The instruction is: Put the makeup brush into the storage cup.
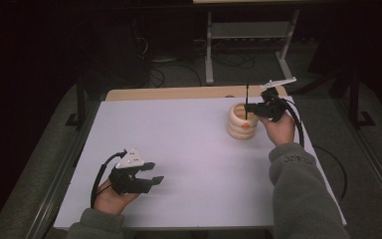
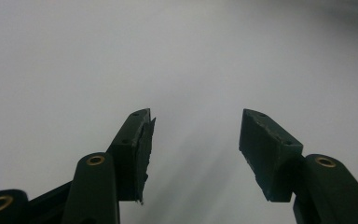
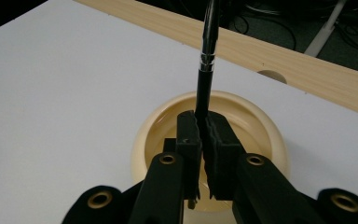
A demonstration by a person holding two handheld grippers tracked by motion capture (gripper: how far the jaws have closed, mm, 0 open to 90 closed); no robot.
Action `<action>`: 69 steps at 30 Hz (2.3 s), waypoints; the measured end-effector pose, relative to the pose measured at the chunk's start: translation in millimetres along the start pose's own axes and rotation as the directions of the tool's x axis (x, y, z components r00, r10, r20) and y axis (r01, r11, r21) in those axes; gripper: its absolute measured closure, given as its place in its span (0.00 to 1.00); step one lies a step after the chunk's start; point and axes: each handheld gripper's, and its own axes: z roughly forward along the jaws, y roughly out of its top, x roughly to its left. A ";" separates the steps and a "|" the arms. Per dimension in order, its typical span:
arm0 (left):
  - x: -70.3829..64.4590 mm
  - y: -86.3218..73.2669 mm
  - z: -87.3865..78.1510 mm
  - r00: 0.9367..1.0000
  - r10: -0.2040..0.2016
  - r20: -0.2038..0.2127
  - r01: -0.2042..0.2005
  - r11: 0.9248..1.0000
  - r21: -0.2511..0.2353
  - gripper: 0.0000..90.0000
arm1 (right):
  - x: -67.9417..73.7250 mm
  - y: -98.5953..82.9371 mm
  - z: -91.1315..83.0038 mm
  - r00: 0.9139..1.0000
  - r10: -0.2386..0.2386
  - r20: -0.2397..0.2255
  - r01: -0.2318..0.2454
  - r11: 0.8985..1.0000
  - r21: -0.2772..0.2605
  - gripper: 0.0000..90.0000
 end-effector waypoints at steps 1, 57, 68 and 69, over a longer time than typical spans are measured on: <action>0.0 0.0 0.0 1.000 0.002 -0.001 -0.002 1.000 0.001 0.49 | -0.5 -1.2 0.7 1.000 -0.006 0.002 0.006 1.000 0.002 0.93; 3.6 -1.9 -1.8 0.999 -0.032 -0.020 0.032 0.999 -0.035 0.37 | 23.4 -61.5 -29.0 0.999 -0.019 -0.038 0.018 0.999 -0.029 0.41; 6.3 -4.6 0.1 0.999 -0.039 -0.033 0.038 0.999 -0.035 0.33 | 35.2 -77.7 -36.4 0.998 -0.046 -0.051 0.043 0.998 -0.046 0.37; 6.2 -4.8 0.1 0.999 -0.039 -0.033 0.038 0.999 -0.036 0.33 | 36.5 -79.3 -37.1 0.998 -0.044 -0.053 0.041 0.998 -0.047 0.37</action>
